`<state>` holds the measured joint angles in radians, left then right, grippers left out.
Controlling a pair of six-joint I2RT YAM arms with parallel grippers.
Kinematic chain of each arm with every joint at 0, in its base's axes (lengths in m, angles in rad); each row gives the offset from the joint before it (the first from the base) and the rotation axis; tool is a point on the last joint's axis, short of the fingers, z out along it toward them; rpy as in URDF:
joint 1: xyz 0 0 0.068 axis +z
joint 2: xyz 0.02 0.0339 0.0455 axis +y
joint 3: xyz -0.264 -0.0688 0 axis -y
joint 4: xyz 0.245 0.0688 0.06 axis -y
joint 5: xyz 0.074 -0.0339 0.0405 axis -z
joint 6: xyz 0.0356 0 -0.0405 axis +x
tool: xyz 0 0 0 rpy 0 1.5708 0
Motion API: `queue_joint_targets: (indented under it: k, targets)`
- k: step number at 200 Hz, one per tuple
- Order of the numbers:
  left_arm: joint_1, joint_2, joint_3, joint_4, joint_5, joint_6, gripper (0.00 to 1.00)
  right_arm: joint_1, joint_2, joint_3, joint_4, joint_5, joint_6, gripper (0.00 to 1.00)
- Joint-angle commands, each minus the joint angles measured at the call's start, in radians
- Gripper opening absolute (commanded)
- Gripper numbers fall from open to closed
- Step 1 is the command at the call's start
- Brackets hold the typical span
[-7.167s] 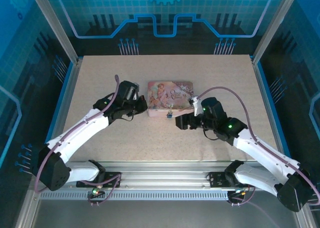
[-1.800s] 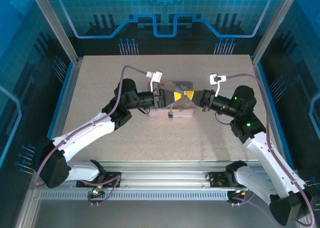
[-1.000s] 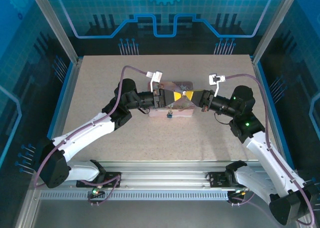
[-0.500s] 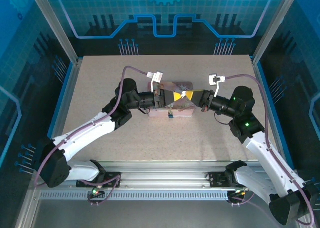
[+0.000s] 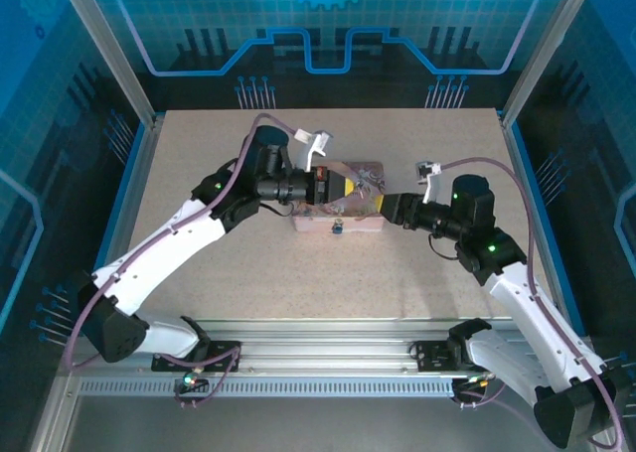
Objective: Unlock a padlock with a key
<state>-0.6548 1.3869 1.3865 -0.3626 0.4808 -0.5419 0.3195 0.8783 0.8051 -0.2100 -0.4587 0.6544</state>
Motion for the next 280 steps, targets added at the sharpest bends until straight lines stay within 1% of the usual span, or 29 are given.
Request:
queue_joint_targets:
  k: [1,17,42,64,112,188,219,242,263,280]
  targets:
    - [-0.008,0.074,0.068,-0.315,-0.033,0.12,0.0,-0.01,-0.021,-0.021,-0.066,0.024,-0.052,0.45]
    - [-0.013,0.118,0.12,-0.404,-0.016,0.148,0.0,-0.006,-0.02,-0.016,-0.057,-0.002,-0.062,0.52]
    - [-0.037,0.161,0.183,-0.484,-0.015,0.187,0.0,0.031,0.006,0.006,-0.078,-0.001,-0.095,0.57]
    - [-0.054,0.179,0.216,-0.511,-0.022,0.202,0.0,0.08,0.042,0.025,-0.107,0.034,-0.127,0.57]
    - [-0.065,0.182,0.23,-0.507,-0.013,0.206,0.0,0.162,0.095,0.063,-0.124,0.069,-0.165,0.57]
    - [-0.073,0.175,0.201,-0.486,-0.009,0.204,0.0,0.197,0.092,0.069,-0.122,0.092,-0.18,0.58]
    - [-0.076,0.169,0.194,-0.469,0.001,0.198,0.0,0.222,0.11,0.098,-0.129,0.139,-0.18,0.54]
    - [-0.078,0.164,0.183,-0.461,0.005,0.196,0.0,0.22,0.11,0.099,-0.14,0.202,-0.16,0.49]
    - [-0.078,0.156,0.167,-0.454,0.002,0.195,0.0,0.212,0.093,0.088,-0.142,0.234,-0.15,0.47]
    - [-0.078,0.15,0.161,-0.453,-0.004,0.198,0.0,0.209,0.087,0.089,-0.175,0.261,-0.161,0.44]
